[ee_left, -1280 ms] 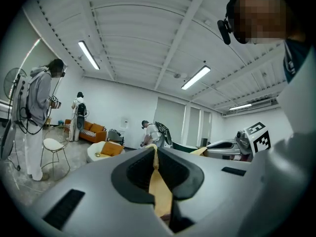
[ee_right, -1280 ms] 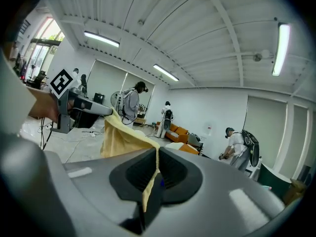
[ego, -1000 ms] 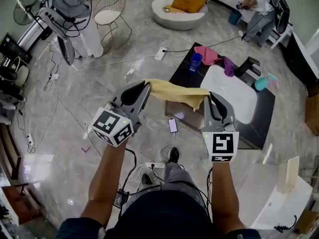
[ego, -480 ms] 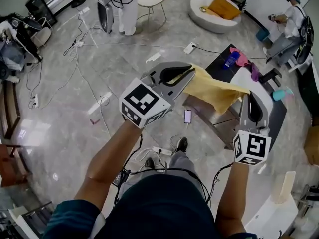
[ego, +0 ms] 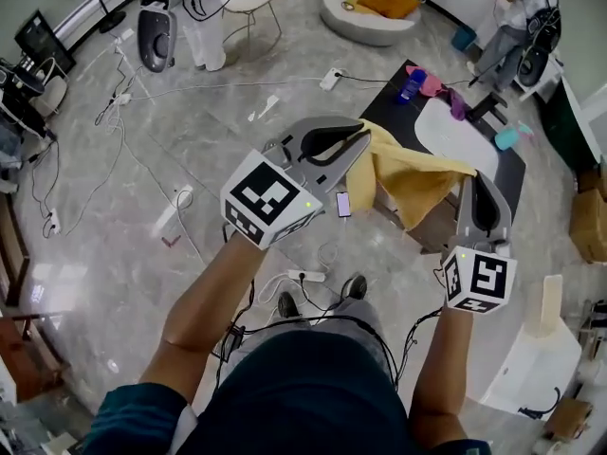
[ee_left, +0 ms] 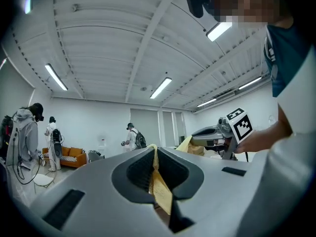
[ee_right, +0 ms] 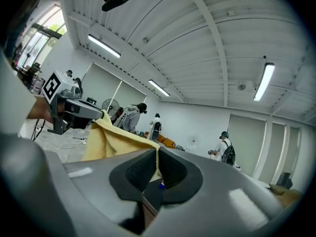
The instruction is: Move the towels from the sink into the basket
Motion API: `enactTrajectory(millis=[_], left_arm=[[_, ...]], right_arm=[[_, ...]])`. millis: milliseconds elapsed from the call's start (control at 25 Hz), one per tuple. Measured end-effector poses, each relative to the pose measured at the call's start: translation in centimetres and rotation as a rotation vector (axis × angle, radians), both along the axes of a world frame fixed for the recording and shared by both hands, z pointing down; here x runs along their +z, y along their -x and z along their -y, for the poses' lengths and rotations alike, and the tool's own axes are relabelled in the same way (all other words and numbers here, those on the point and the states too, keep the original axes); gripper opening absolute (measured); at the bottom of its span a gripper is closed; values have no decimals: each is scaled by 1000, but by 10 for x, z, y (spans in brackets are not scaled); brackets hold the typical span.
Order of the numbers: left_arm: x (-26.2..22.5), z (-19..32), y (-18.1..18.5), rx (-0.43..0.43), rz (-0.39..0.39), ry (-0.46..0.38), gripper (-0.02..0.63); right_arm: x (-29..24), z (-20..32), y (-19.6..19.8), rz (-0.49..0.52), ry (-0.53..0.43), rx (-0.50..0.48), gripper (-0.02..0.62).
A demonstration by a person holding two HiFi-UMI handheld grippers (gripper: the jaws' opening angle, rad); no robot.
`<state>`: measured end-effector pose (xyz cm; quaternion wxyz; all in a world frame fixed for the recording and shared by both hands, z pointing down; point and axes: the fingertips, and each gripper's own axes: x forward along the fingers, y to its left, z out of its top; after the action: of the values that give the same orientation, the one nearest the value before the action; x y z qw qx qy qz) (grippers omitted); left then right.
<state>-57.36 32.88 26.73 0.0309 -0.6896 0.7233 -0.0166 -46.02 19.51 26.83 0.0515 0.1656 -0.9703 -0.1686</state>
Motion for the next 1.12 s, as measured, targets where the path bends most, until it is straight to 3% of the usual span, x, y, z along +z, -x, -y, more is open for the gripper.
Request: enactTrajectory(millis=[440, 760, 1120], left_arm=[[-3, 74, -83, 163, -12, -18, 20], [-1, 158, -173, 259, -17, -2, 20], [3, 234, -298, 346, 6, 44, 20]], right_arm=[[-7, 51, -108, -4, 3, 174, 23], [-2, 112, -212, 15, 29, 273, 23], [3, 176, -340, 63, 65, 358, 23]])
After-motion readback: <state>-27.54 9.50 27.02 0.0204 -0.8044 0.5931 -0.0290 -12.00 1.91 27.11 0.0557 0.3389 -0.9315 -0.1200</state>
